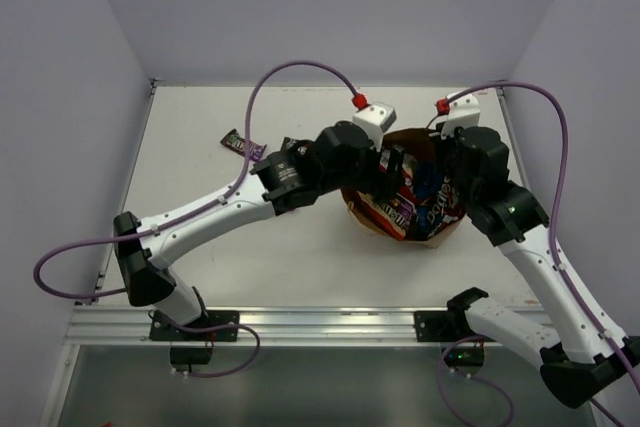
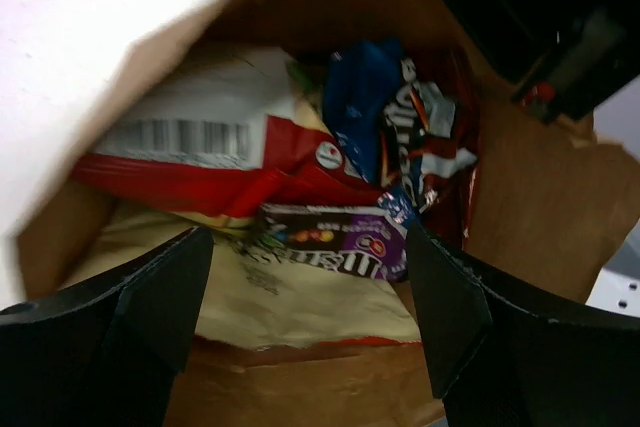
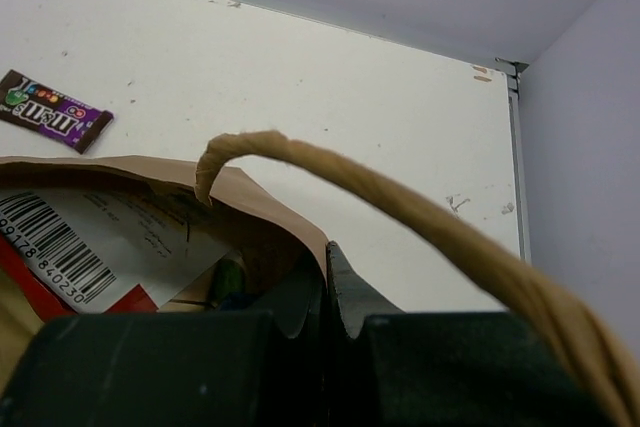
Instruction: Take the snacks out of the paper bag
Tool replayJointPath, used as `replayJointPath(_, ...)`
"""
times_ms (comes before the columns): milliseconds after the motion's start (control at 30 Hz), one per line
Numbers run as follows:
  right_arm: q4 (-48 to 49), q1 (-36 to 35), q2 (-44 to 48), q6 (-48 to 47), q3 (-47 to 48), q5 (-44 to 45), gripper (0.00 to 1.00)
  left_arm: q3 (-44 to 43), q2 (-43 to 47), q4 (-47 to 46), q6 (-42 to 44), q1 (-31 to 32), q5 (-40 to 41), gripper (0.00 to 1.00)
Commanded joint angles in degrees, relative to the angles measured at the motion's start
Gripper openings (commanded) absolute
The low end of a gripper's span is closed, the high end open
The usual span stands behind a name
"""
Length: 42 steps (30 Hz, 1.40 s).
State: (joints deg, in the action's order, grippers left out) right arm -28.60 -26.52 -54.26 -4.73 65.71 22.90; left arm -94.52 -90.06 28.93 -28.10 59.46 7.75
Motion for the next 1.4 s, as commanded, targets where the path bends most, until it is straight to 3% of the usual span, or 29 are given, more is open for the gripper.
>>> replayJointPath(0, 9.00, -0.63, 3.11, -1.95, 0.38, 3.65, 0.00, -3.13, -1.52, 2.45, -1.09, 4.07, 3.67, 0.84)
replayJointPath(400, 8.65, -1.51, 4.07, -1.77, -1.02, 2.60, 0.00, -3.30, -8.37, 5.09, 2.08, 5.93, 9.21, 0.77)
replayJointPath(567, 9.00, -1.69, 4.34, -1.42, -1.64, 1.45, 0.00, 0.82, -9.25, -1.75, 4.19, 5.84, 8.08, 0.71)
replayJointPath(1033, 9.26, -1.69, 4.16, -0.63, -2.52, 0.40, 0.00, 3.55, -11.80, -7.39, 6.48, 4.44, 7.02, 0.58)
replayJointPath(1300, 9.26, -1.69, 4.43, -0.45, -2.87, 0.48, 0.00, 4.17, -13.21, -9.85, 6.65, 3.82, 6.49, 0.38)
replayJointPath(1367, 9.26, -1.60, 4.51, -0.45, -3.05, 0.66, 0.00, 4.43, -13.47, -10.47, 6.65, 3.64, 6.49, 0.29)
